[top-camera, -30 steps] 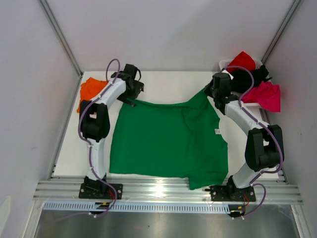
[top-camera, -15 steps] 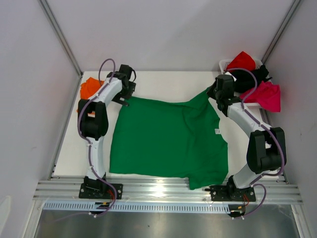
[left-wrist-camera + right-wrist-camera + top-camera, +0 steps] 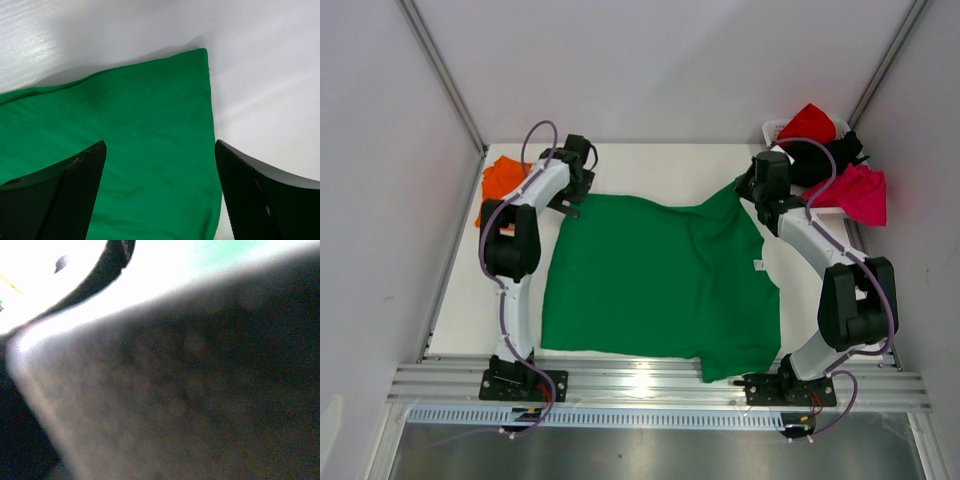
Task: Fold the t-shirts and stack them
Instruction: Flatten the tshirt out
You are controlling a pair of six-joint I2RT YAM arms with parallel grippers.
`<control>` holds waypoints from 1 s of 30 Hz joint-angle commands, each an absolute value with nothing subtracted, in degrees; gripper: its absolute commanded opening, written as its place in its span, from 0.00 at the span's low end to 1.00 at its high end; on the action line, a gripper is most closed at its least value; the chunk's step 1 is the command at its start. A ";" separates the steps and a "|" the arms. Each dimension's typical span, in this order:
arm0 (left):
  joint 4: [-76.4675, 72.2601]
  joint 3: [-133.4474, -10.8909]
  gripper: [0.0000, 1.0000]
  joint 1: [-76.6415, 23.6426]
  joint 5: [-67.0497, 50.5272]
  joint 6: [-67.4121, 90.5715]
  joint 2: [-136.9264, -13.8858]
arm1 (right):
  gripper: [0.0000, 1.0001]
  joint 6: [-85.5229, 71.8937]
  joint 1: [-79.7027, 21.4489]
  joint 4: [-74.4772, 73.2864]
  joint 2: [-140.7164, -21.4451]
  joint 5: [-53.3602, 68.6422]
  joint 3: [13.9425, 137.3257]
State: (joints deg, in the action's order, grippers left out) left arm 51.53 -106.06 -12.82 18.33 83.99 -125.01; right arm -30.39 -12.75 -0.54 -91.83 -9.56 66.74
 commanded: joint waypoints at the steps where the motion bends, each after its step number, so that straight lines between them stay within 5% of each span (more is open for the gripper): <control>1: 50.45 -107.14 0.91 -13.53 19.69 84.03 -126.21 | 0.03 -30.06 -13.45 1.41 -88.59 -9.75 66.36; 13: 51.24 -110.04 0.88 -13.53 18.19 82.62 -129.20 | 0.03 -29.97 -13.71 1.67 -88.33 -9.40 65.83; 20: 55.63 -112.94 0.75 -13.62 16.79 82.44 -131.13 | 0.03 -30.32 -14.06 1.76 -87.98 -9.32 65.83; 30: 58.18 -111.63 0.69 -13.88 17.23 81.65 -130.61 | 0.03 -30.06 -14.68 1.05 -86.49 -9.76 65.48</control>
State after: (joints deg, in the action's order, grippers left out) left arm 56.36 -110.39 -13.32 17.17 82.50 -131.00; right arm -30.39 -14.41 -0.56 -89.47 -9.56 65.56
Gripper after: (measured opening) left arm 0.690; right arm 0.033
